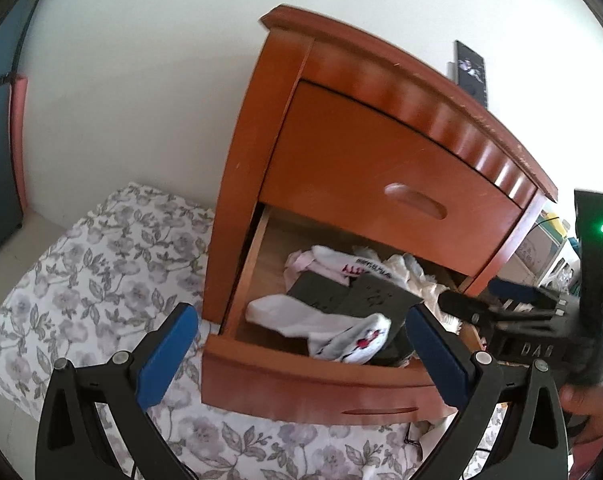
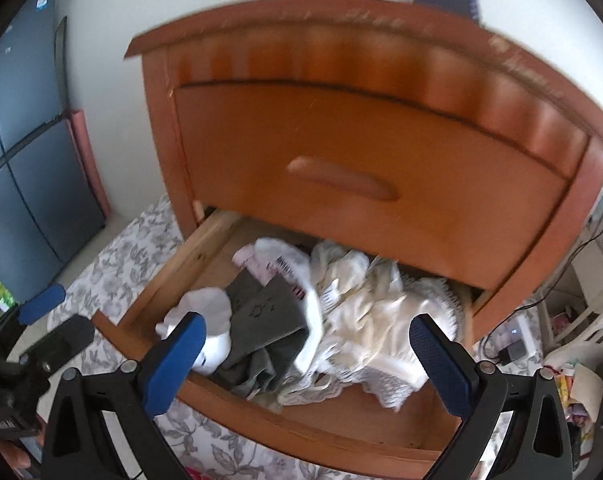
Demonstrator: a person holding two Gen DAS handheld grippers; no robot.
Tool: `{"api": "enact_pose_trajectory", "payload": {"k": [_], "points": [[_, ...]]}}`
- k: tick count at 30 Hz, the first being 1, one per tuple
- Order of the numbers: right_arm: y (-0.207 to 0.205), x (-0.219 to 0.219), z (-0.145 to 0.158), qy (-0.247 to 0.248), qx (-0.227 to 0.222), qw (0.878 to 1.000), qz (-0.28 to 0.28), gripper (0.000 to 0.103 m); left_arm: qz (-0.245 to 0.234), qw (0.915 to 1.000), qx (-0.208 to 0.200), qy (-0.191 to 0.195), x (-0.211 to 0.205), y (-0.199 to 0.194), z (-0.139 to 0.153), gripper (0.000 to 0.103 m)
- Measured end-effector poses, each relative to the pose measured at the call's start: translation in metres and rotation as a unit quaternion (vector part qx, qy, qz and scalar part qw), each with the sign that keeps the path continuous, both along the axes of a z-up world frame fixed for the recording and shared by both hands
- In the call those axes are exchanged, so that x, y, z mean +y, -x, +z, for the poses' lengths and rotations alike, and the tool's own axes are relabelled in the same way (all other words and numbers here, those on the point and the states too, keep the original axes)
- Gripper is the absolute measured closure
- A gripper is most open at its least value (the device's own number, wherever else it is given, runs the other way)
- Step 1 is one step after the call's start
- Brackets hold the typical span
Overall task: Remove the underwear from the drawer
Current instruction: 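Move the right tool back into the drawer toward the remaining clothes, then close the right tool on the dark grey cloth and lift it out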
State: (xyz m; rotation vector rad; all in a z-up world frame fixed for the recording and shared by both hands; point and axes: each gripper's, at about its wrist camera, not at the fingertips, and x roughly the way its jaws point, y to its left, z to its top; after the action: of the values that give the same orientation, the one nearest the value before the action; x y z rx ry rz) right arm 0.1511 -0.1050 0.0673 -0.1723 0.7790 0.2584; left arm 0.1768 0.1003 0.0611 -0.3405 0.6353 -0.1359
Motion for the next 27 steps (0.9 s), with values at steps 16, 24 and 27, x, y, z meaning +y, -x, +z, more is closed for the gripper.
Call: {"api": "enact_pose_trajectory", "payload": {"k": [16,24,27], "points": [[-0.023,0.005,-0.048,-0.031,0.070,0.997,-0.001,0.046,-0.011,0.9997,0.012,-0.019,0.002,0.002,-0.016,0.000],[-0.033,0.010,-0.059,-0.065,0.081,0.995,0.002,0.077,-0.020,0.9993,0.014,-0.027,-0.006,0.001,-0.018,0.000],[-0.034,0.007,-0.057,-0.076,0.076,0.994,-0.004,0.096,-0.022,0.9993,0.015,-0.028,-0.008,0.002,-0.018,0.000]]}}
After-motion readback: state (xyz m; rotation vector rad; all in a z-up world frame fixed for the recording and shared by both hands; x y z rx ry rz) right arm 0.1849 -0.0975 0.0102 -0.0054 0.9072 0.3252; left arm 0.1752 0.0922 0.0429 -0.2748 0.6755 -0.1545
